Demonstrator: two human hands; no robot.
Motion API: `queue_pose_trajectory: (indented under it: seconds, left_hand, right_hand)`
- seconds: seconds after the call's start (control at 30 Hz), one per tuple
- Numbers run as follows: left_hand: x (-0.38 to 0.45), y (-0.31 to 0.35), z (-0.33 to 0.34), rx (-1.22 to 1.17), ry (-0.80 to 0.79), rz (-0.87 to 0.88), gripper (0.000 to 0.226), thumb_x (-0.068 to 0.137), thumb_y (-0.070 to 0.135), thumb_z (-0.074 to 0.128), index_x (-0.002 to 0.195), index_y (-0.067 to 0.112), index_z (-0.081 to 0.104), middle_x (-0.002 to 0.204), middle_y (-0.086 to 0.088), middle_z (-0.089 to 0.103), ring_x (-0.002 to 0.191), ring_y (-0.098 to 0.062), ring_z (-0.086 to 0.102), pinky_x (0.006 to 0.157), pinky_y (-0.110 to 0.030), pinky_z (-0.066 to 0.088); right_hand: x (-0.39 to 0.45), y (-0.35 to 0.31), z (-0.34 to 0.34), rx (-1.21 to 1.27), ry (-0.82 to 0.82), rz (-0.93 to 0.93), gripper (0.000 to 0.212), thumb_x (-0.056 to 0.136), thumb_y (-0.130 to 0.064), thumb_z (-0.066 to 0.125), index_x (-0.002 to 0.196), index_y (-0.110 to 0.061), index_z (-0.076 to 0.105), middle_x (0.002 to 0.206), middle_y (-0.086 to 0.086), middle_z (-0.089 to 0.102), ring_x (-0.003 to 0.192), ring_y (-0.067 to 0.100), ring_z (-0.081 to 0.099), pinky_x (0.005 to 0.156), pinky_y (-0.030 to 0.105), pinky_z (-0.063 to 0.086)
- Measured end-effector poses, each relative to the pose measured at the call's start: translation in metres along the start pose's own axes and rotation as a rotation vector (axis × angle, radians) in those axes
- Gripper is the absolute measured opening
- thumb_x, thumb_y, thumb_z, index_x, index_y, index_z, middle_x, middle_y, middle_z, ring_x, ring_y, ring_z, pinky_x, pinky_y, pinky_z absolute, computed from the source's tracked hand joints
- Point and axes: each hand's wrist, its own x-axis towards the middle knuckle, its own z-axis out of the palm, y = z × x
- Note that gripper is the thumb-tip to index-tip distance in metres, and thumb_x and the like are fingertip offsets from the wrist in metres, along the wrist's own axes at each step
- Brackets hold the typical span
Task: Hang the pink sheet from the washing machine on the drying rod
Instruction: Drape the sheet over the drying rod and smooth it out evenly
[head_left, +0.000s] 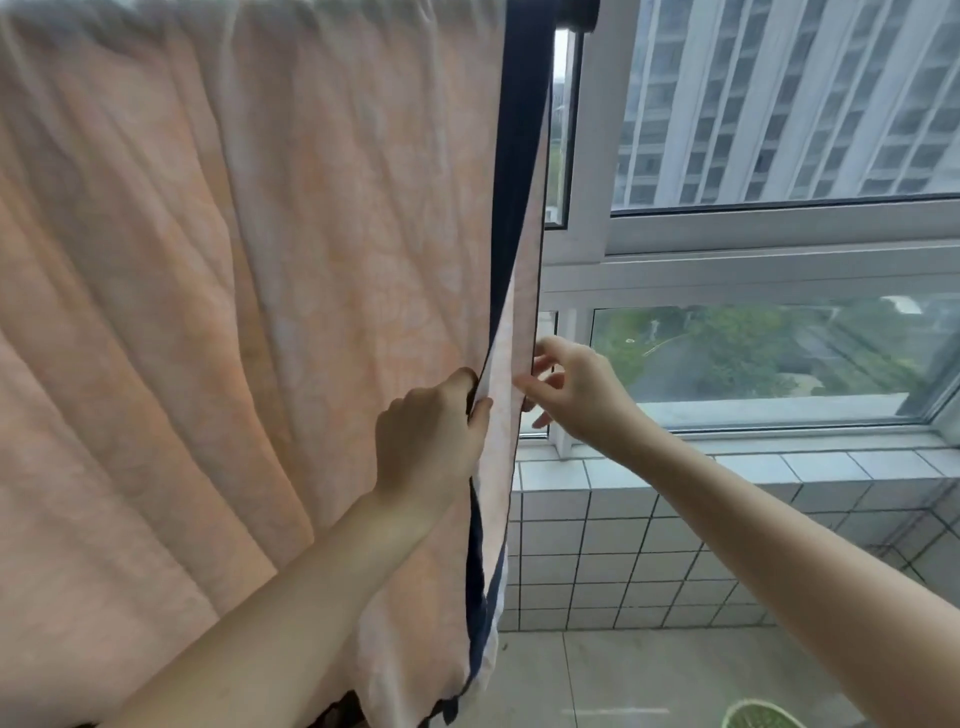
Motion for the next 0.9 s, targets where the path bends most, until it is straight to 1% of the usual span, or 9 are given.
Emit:
queue_pose_trajectory:
  seconds: [0.1, 0.3, 0.37, 0.43, 0.57, 0.63, 0.7, 0.8, 0.9]
  left_hand:
    - [-0.013, -0.008, 0.009, -0.005, -0.038, -0.044, 0.034, 0.089, 0.029, 0.06, 0.064, 0.02, 0.037, 0.048, 0.002, 0.036, 0.049, -0.033, 0.044, 0.048, -0.029, 0.027]
    - [-0.043, -0.032, 0.026, 0.028, -0.114, -0.15, 0.048, 0.087, 0.023, 0.06, 0.055, 0.022, 0.024, 0.045, 0.002, 0.028, 0.045, -0.028, 0.035, 0.045, -0.028, 0.018]
    - [-0.049, -0.04, 0.03, 0.045, -0.136, -0.17, 0.049, 0.087, 0.024, 0.062, 0.055, 0.022, 0.025, 0.044, 0.003, 0.029, 0.044, -0.026, 0.036, 0.044, -0.027, 0.019]
    - [-0.054, -0.046, 0.035, 0.051, -0.185, -0.207, 0.041, 0.089, 0.027, 0.059, 0.056, 0.022, 0.035, 0.047, 0.003, 0.037, 0.048, -0.027, 0.043, 0.044, -0.028, 0.024]
    - [-0.064, -0.042, 0.042, -0.04, -0.262, -0.265, 0.03, 0.093, 0.032, 0.056, 0.067, 0.016, 0.056, 0.06, -0.002, 0.058, 0.058, -0.026, 0.055, 0.052, -0.031, 0.041]
    - [-0.069, -0.038, 0.044, -0.082, -0.225, -0.283, 0.031, 0.094, 0.032, 0.057, 0.069, 0.013, 0.06, 0.06, -0.002, 0.06, 0.056, -0.021, 0.054, 0.05, -0.029, 0.038]
    - [-0.071, -0.036, 0.044, -0.126, -0.155, -0.298, 0.027, 0.093, 0.031, 0.061, 0.073, 0.014, 0.066, 0.06, 0.004, 0.061, 0.054, -0.016, 0.052, 0.045, -0.024, 0.03]
    - [-0.076, -0.031, 0.041, -0.2, -0.085, -0.314, 0.016, 0.092, 0.031, 0.062, 0.091, 0.022, 0.074, 0.078, 0.009, 0.071, 0.066, -0.012, 0.062, 0.05, -0.017, 0.034]
    - [-0.082, -0.027, 0.042, -0.238, -0.098, -0.282, 0.014, 0.092, 0.033, 0.061, 0.098, 0.028, 0.073, 0.083, 0.012, 0.073, 0.074, -0.009, 0.066, 0.06, -0.024, 0.048]
  right_hand:
    - [-0.001, 0.009, 0.01, -0.129, 0.048, 0.005, 0.007, 0.089, -0.013, 0.061, 0.085, -0.01, 0.066, 0.08, -0.003, 0.068, 0.064, 0.008, 0.065, 0.055, 0.014, 0.047]
    - [-0.014, 0.046, 0.036, -0.189, -0.042, 0.198, 0.018, 0.09, -0.018, 0.059, 0.075, -0.011, 0.065, 0.071, -0.004, 0.064, 0.055, 0.014, 0.056, 0.051, 0.024, 0.041]
    - [-0.014, 0.052, 0.033, -0.152, 0.018, 0.232, 0.018, 0.091, -0.015, 0.057, 0.077, -0.009, 0.066, 0.071, -0.001, 0.062, 0.046, 0.013, 0.056, 0.046, 0.016, 0.039]
    - [-0.01, 0.052, 0.026, -0.068, 0.135, 0.247, 0.018, 0.093, -0.013, 0.055, 0.081, -0.004, 0.065, 0.072, -0.001, 0.06, 0.046, 0.018, 0.063, 0.045, 0.02, 0.046]
    - [-0.011, 0.041, 0.022, 0.108, 0.202, 0.23, 0.017, 0.096, -0.011, 0.055, 0.09, 0.002, 0.064, 0.086, 0.011, 0.066, 0.058, 0.018, 0.07, 0.057, 0.037, 0.06]
    - [-0.018, 0.038, 0.028, 0.114, 0.127, 0.202, 0.012, 0.094, -0.012, 0.058, 0.1, -0.002, 0.062, 0.094, 0.007, 0.067, 0.067, 0.013, 0.071, 0.066, 0.039, 0.06]
    - [-0.029, 0.034, 0.036, 0.161, 0.107, 0.196, 0.027, 0.091, -0.011, 0.062, 0.116, -0.012, 0.053, 0.107, -0.006, 0.062, 0.078, 0.013, 0.071, 0.073, 0.04, 0.06]
    - [-0.046, 0.023, 0.046, 0.2, 0.273, 0.119, 0.05, 0.089, -0.013, 0.064, 0.127, -0.025, 0.036, 0.122, -0.01, 0.047, 0.095, 0.007, 0.065, 0.079, 0.025, 0.054]
    - [-0.058, 0.01, 0.057, 0.167, 0.302, 0.062, 0.03, 0.091, -0.031, 0.063, 0.114, -0.027, 0.044, 0.13, 0.0, 0.041, 0.122, 0.005, 0.047, 0.08, 0.013, 0.048]
